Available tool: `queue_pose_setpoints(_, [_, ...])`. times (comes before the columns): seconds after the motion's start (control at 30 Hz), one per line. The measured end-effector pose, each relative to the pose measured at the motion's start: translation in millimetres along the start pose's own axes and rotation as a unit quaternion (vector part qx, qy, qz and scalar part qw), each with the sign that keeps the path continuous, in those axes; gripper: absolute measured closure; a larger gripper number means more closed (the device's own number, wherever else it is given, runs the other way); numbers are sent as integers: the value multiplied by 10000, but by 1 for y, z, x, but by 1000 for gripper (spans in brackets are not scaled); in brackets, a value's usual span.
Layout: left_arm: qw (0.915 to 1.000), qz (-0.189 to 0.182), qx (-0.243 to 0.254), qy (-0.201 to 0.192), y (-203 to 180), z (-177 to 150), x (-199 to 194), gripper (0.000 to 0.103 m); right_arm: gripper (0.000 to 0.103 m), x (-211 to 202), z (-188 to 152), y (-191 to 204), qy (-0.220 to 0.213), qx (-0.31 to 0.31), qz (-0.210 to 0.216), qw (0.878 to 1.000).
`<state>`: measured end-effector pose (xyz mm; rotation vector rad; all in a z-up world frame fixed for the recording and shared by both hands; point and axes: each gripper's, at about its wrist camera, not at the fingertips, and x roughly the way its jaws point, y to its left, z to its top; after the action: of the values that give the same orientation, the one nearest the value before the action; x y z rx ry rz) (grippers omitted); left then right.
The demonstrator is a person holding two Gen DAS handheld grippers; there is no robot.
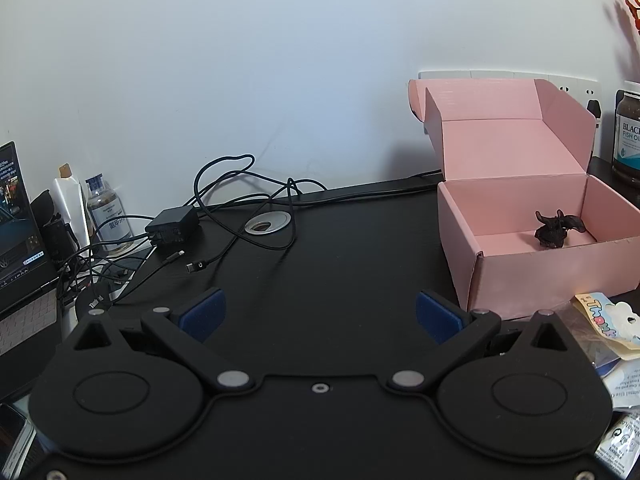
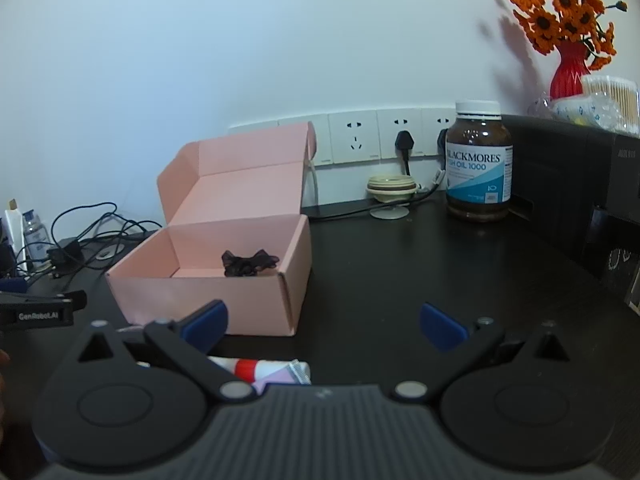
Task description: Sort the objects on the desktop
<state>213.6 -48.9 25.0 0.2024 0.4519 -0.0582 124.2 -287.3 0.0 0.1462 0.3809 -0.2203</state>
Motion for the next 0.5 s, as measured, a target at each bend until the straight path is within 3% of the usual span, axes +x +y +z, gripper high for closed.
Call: queue_pose_setpoints(0.5, [10000, 0, 10, -10, 0, 0, 0, 0, 1, 0, 0, -1, 18, 14, 7, 10000])
